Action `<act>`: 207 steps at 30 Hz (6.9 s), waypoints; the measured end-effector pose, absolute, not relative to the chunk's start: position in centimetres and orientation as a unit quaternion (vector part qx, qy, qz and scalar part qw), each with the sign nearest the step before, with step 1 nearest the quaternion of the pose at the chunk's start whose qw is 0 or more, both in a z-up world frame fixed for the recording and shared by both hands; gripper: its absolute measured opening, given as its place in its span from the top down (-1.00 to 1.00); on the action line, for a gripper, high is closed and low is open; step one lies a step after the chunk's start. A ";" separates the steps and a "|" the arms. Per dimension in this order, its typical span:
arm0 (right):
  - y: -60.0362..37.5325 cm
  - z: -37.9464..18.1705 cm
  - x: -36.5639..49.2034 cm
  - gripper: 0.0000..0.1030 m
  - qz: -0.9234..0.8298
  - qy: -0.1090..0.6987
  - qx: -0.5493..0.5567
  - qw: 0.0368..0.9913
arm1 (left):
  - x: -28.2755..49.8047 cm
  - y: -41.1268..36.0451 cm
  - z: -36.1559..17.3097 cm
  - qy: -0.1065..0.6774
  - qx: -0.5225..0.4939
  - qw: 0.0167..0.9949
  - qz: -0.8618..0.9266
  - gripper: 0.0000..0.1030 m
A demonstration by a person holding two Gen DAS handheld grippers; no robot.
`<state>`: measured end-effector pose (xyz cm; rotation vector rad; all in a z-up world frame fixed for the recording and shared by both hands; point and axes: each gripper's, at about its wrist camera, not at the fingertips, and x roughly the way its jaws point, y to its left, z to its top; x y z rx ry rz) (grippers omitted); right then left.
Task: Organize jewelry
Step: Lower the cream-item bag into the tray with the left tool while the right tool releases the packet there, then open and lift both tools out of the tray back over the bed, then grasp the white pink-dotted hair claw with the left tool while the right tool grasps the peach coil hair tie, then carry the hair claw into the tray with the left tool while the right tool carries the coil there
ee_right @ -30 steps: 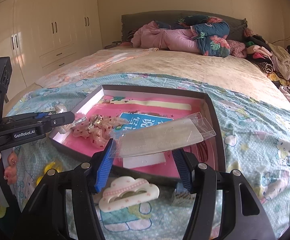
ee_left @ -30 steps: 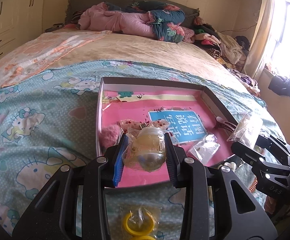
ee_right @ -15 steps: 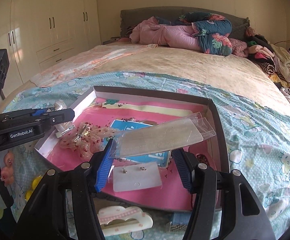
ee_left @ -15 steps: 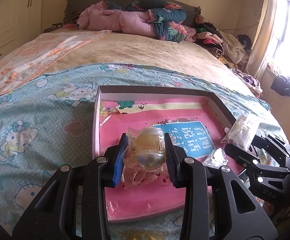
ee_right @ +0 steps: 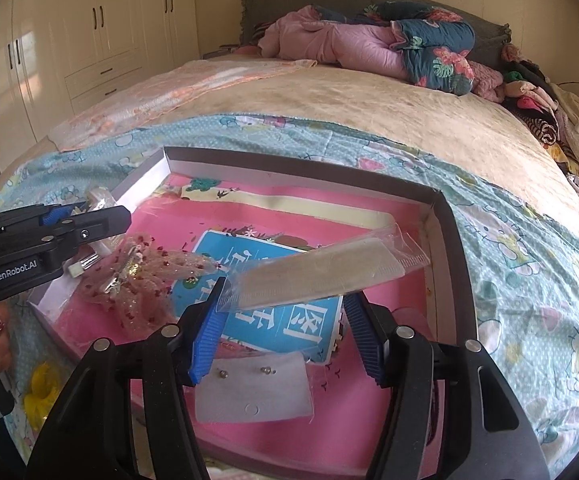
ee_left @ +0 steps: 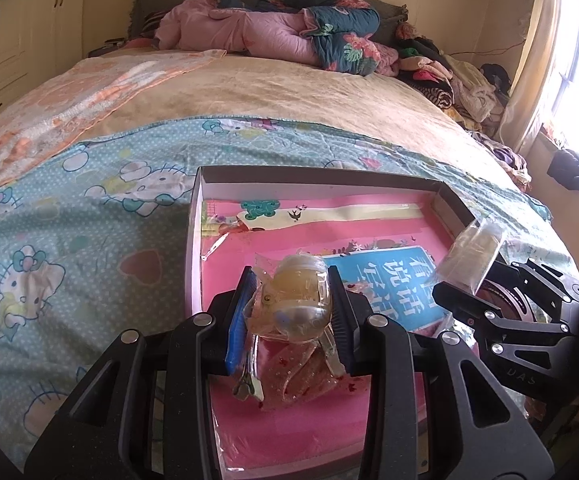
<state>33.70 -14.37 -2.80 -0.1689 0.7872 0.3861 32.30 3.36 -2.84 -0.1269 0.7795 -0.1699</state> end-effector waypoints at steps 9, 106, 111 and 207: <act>-13.9 -3.5 34.8 -0.22 0.184 0.395 -0.075 0.897 | 32.9 3.7 -3.7 0.387 -0.063 0.916 -0.079 0.47; -24.3 -3.9 14.5 -0.84 0.150 0.356 -0.037 0.922 | 18.1 -3.6 -2.4 0.348 -0.007 0.930 -0.120 -0.77; -24.8 -4.8 14.8 -0.84 0.145 0.367 -0.032 0.918 | 18.4 -4.6 -3.1 0.358 0.006 0.926 -0.122 -0.77; -17.4 0.5 19.8 -0.38 0.205 0.312 -0.061 0.926 | 21.8 2.9 -1.2 0.359 -0.087 0.920 -0.133 0.45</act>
